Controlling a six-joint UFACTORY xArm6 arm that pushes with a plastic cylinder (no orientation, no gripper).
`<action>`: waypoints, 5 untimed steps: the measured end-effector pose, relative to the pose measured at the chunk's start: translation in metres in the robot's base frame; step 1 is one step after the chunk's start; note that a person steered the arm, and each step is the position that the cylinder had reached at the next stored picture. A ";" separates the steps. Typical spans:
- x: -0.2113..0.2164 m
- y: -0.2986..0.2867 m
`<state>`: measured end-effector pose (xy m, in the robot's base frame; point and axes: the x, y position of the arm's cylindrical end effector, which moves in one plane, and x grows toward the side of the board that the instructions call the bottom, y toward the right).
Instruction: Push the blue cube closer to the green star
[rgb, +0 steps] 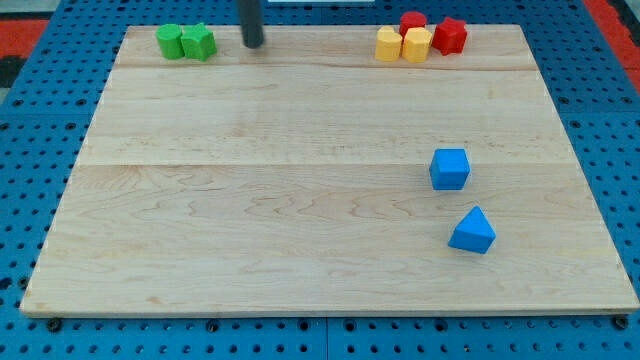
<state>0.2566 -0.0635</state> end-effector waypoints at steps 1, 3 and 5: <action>0.089 0.060; 0.147 0.279; 0.202 0.172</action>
<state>0.4584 0.1084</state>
